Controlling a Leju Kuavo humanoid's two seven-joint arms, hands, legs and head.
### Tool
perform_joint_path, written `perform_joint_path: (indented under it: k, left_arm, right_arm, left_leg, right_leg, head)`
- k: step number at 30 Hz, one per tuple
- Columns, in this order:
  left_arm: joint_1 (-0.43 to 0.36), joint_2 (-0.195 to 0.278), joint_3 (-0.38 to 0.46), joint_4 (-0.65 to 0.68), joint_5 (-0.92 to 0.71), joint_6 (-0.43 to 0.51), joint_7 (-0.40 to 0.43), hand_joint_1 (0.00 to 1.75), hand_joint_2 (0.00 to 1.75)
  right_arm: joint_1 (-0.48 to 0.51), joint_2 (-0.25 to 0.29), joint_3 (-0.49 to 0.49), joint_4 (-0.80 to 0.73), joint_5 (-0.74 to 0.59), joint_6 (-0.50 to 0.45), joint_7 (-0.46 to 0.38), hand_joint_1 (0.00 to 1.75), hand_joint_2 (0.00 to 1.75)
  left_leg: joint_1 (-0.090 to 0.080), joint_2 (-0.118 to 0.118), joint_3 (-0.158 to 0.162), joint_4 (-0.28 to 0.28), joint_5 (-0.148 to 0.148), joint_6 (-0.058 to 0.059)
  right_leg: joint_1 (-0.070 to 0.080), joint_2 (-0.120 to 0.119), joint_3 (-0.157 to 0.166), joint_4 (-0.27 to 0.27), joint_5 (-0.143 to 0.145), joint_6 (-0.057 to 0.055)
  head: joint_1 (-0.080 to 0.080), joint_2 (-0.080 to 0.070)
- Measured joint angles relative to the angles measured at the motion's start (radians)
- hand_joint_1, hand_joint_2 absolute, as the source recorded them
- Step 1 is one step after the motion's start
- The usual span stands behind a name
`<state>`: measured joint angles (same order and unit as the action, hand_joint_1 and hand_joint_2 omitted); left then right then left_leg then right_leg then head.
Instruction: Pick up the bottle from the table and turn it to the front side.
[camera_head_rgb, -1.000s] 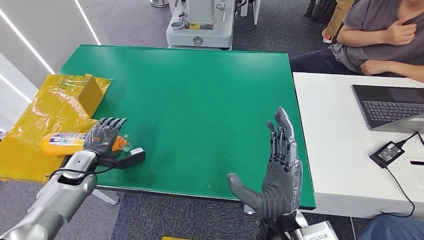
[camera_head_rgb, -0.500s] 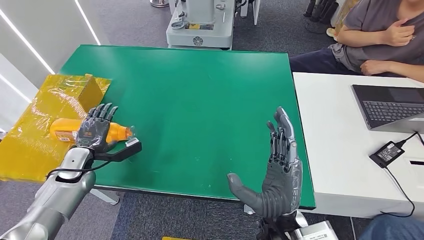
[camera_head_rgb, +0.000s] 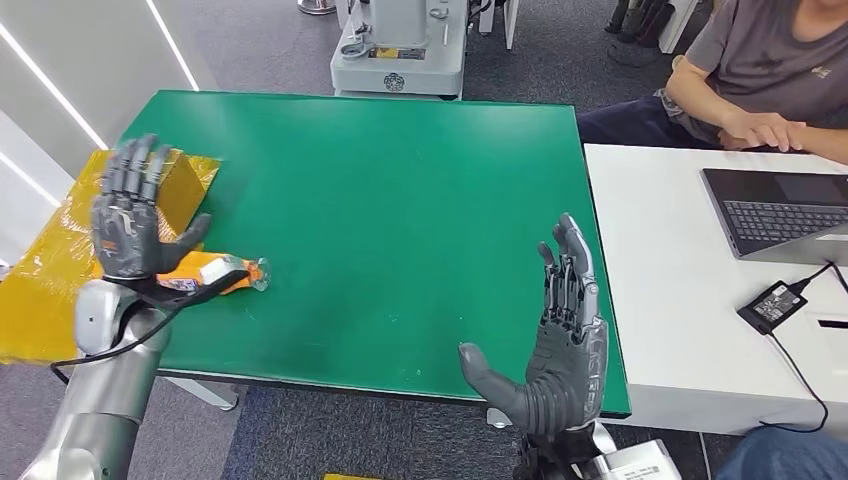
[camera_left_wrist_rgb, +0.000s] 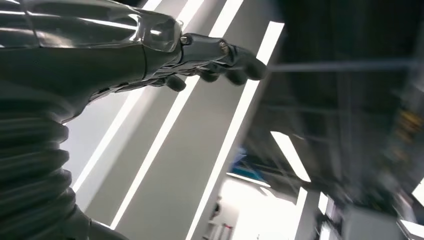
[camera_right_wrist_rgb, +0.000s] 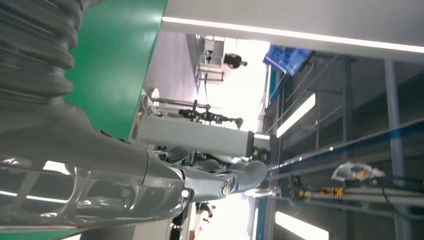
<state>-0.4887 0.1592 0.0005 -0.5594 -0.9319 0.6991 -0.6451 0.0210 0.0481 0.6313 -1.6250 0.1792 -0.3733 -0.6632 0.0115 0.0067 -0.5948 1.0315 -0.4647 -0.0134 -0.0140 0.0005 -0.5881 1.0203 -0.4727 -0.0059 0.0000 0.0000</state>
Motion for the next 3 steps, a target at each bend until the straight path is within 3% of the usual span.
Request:
perform_joint_path:
  k: [3]
  left_arm:
    - [0.015, -0.045, 0.048, -0.107, 0.237, 0.003, -0.043, 0.0, 1.75]
  right_arm:
    - [-0.001, 0.0, 0.004, 0.001, -0.009, -0.01, -0.005, 0.0, 1.75]
  left_leg:
    - [0.0, -0.002, 0.0, 0.0, 0.0, 0.0]
  right_leg:
    - [0.0, -0.002, 0.001, 0.0, 0.0, 0.0]
  head:
    - [0.0, 0.0]
